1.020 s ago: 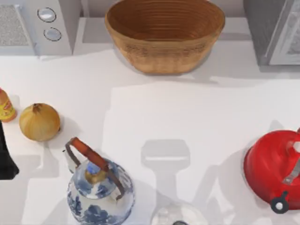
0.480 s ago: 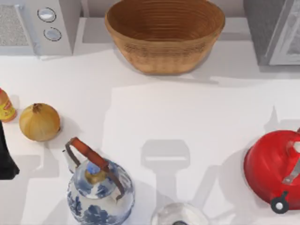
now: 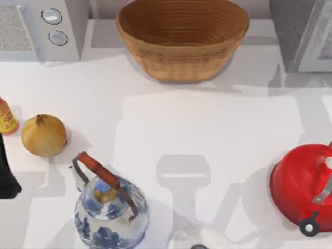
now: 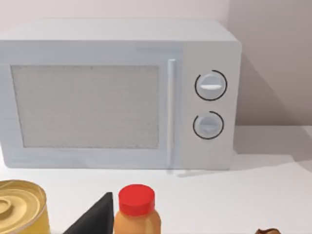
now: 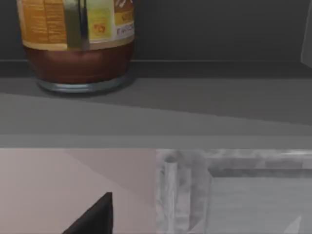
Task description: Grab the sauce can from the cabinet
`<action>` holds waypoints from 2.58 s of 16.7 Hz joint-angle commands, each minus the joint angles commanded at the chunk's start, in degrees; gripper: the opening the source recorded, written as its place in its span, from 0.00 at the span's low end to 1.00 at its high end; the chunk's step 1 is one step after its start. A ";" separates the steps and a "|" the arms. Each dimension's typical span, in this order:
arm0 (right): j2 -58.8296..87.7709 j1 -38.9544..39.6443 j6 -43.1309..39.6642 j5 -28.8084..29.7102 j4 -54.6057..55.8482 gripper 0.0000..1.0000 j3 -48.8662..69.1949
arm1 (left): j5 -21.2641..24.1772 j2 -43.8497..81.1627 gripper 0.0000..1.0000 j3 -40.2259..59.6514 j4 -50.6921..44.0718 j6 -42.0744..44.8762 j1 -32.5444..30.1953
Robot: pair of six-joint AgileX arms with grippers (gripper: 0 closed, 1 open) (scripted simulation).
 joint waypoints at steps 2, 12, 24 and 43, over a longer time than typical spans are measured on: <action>6.46 0.88 0.08 0.97 -2.04 1.00 8.72 | 0.00 0.00 1.00 0.00 0.00 0.00 0.00; 17.93 2.45 0.24 2.69 -5.68 1.00 22.88 | 0.00 0.00 1.00 0.00 0.00 0.00 0.00; 33.83 11.66 0.12 12.74 -2.25 1.00 35.74 | 0.00 0.00 1.00 0.00 0.00 0.00 0.00; 48.83 8.62 0.09 9.95 -5.28 1.00 53.83 | 0.00 0.00 1.00 0.00 0.00 0.00 0.00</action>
